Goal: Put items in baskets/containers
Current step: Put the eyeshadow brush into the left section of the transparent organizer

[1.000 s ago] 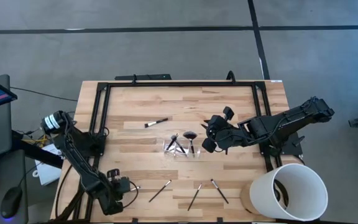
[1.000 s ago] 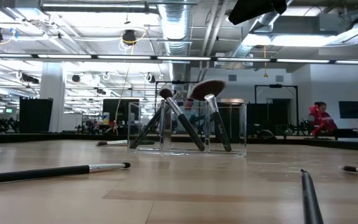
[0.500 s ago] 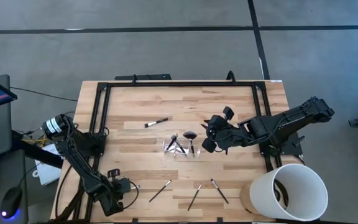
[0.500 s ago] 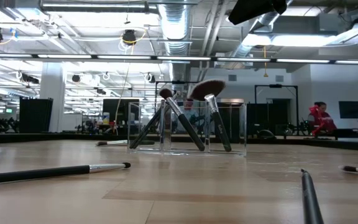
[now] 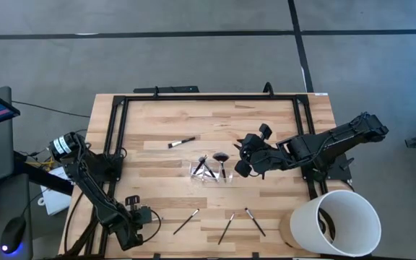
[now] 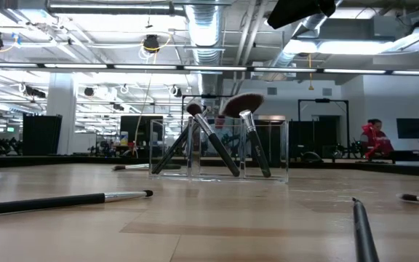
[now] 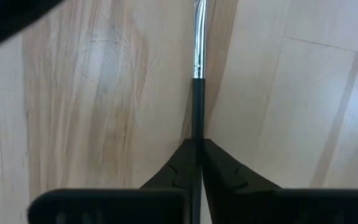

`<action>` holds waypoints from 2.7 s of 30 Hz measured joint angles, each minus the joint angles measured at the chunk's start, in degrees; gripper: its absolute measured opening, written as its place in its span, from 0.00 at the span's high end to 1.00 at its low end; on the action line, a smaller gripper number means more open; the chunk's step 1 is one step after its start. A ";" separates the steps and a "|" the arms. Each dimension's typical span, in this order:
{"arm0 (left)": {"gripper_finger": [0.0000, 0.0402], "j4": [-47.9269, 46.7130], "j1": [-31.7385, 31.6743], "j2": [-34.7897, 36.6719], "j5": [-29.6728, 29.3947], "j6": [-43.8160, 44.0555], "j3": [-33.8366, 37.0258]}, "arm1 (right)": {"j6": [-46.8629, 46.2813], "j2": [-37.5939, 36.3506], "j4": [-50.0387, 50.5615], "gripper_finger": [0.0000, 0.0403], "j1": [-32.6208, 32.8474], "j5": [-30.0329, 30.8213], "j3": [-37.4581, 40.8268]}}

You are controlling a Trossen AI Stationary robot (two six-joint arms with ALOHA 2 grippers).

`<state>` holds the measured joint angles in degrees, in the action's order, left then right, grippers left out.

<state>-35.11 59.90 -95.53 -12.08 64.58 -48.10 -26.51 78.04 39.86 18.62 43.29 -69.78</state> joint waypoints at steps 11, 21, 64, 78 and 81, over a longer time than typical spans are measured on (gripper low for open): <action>0.97 -0.01 0.13 6.64 -5.99 -2.97 0.27 | -0.01 0.00 0.00 0.81 -0.01 0.00 0.00; 0.97 -0.07 0.18 17.60 -13.39 -7.23 0.26 | -0.01 0.00 -0.02 0.81 -0.01 0.00 0.00; 0.97 33.57 -16.47 17.10 -24.31 -48.62 0.07 | 0.00 0.00 0.00 0.81 0.01 0.00 0.00; 0.97 43.50 -20.46 14.59 -16.48 -53.77 0.09 | -0.01 0.00 0.00 0.81 0.01 0.00 0.00; 0.97 44.61 -20.48 14.84 -16.59 -55.32 0.09 | 0.00 0.00 -0.01 0.81 -0.01 0.00 0.00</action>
<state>9.50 39.42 -80.69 -28.66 9.26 -48.01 -26.52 78.04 39.85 18.61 43.29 -69.78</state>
